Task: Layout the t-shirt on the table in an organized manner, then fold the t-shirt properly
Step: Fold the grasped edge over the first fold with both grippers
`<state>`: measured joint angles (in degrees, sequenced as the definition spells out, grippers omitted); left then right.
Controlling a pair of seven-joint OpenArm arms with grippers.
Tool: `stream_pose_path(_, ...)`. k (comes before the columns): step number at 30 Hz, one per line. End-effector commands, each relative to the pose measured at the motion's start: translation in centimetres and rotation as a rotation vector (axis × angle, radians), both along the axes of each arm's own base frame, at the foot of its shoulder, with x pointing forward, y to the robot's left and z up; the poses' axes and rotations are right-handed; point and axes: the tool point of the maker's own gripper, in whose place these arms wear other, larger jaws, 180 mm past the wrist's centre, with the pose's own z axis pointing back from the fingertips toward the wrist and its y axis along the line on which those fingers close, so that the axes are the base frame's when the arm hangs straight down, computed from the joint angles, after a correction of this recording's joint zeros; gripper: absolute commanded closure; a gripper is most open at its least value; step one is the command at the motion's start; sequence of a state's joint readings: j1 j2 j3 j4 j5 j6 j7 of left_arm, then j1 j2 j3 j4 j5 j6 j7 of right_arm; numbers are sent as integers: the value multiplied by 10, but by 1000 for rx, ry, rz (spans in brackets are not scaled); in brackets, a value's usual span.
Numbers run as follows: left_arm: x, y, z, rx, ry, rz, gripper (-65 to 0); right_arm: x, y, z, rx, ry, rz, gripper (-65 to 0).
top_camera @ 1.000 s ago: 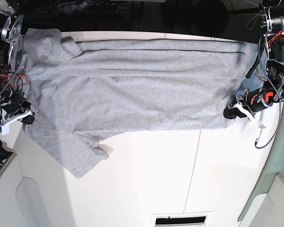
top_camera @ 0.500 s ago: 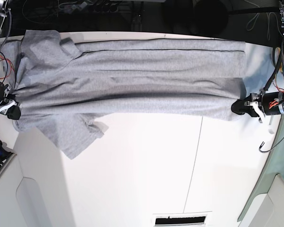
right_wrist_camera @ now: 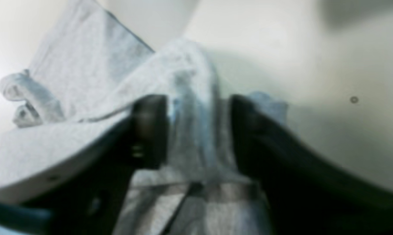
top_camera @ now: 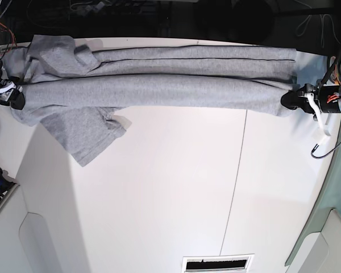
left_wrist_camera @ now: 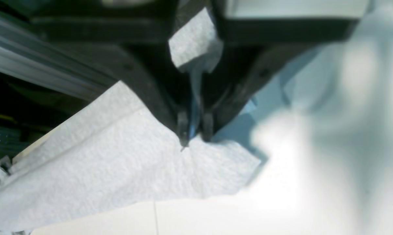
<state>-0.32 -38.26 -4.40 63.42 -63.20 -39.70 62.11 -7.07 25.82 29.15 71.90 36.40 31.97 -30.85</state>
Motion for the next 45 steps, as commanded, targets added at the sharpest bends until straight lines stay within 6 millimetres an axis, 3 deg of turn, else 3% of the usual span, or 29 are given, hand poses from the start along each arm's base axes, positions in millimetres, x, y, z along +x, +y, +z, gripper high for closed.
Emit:
stream_pose_path(1, 12, 9, 14, 10, -49, 5, 0, 16, -15, 25, -25, -83, -17, -329)
stream_pose_path(6, 10, 9, 12, 11, -42, 5, 0, 45, -45, 73, 8, -274, -158, -329)
stream_pose_path(10, 10, 9, 12, 14, -41, 4, 0, 81, -35, 94, -13, -337, -129, -329)
stream_pose_path(13, 9, 9, 12, 14, -40, 3, 0, 105, -15, 88, -64, -304, -68, -329)
stream_pose_path(18, 10, 9, 12, 13, -44, 4, 0, 127, 22, 39, -144, -175, 48, -329)
stream_pose_path(23, 7, 10, 10, 20, -34, 2, 0, 118, 55, -18, -95, -54, 125, -329)
stream_pose_path(27, 7, 9, 10, 15, -37, 5, 0, 108, 99, -35, -43, -14, 251, -327)
stream_pose_path(29, 7, 9, 10, 16, -39, 6, 0, 109, 112, -37, -28, -10, 266, -281)
stream_pose_path(31, 6, 10, 9, 17, -35, 6, 0, 108, 122, -37, -10, 0, 278, -180)
stream_pose_path(34, 4, 10, 8, 19, -30, 5, 0, 113, 134, -29, 4, -17, 295, 0)
stream_pose_path(39, 3, 10, 8, 19, -27, 3, 0, 116, 145, -4, 23, 1, 341, 0)
stream_pose_path(45, -4, 8, 10, -8, 13, -12, 0, 91, 136, 50, 94, -90, 314, 0)
